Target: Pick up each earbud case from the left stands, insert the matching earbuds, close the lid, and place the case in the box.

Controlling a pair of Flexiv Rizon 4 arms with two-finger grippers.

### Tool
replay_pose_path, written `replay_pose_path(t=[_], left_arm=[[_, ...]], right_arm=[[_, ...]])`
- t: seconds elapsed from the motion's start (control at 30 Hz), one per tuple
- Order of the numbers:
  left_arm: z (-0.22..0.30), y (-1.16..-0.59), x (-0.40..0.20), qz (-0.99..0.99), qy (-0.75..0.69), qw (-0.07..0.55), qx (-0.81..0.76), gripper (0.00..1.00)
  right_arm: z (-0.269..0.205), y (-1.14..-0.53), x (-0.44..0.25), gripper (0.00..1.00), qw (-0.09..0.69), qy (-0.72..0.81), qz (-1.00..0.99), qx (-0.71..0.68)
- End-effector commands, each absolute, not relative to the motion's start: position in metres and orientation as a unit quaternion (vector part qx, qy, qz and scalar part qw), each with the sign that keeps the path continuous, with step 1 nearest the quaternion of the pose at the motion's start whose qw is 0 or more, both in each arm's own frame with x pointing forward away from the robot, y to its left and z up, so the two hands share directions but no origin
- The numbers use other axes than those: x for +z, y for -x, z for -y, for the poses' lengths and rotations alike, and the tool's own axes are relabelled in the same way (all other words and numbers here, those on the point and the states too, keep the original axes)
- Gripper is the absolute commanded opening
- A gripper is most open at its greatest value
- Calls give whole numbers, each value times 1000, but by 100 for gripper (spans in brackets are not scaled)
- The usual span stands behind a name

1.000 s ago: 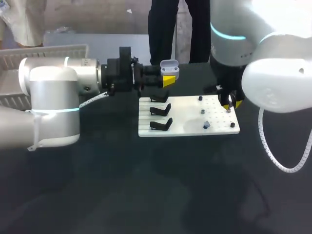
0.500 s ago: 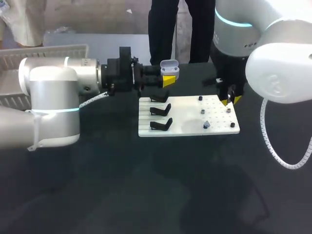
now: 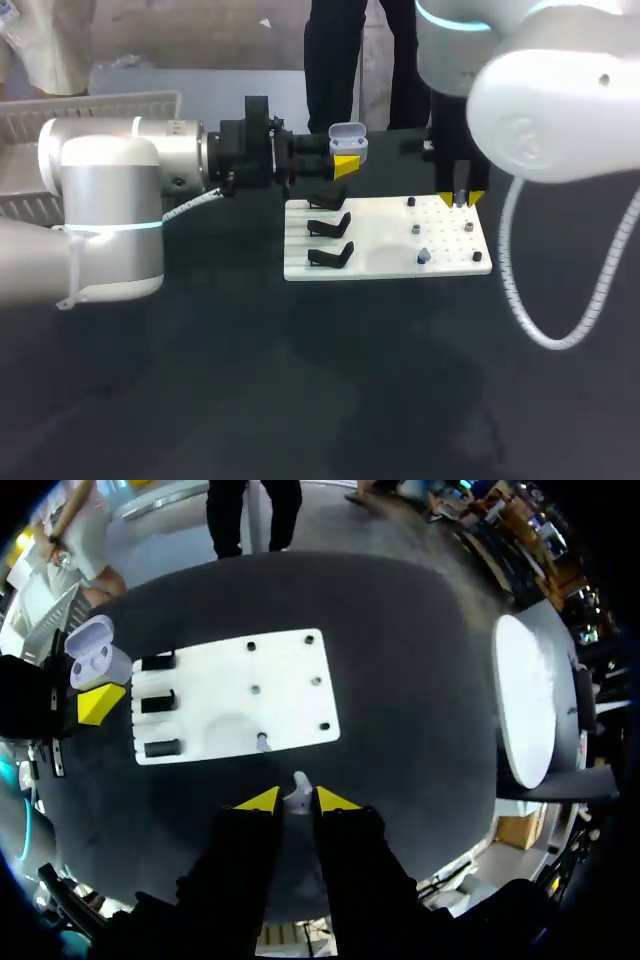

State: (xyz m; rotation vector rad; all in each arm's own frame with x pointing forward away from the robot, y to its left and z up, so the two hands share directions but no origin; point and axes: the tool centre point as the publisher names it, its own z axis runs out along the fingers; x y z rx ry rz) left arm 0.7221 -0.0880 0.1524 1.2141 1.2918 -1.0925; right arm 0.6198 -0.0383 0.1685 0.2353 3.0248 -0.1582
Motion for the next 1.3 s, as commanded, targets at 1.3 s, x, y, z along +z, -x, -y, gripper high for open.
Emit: replay_pose_path(t=[1.3], left_arm=[[88,-722,151,-534,-502,508,-452,0]], right_arm=[[-37,-657,232,0,26,-336,-940,50]])
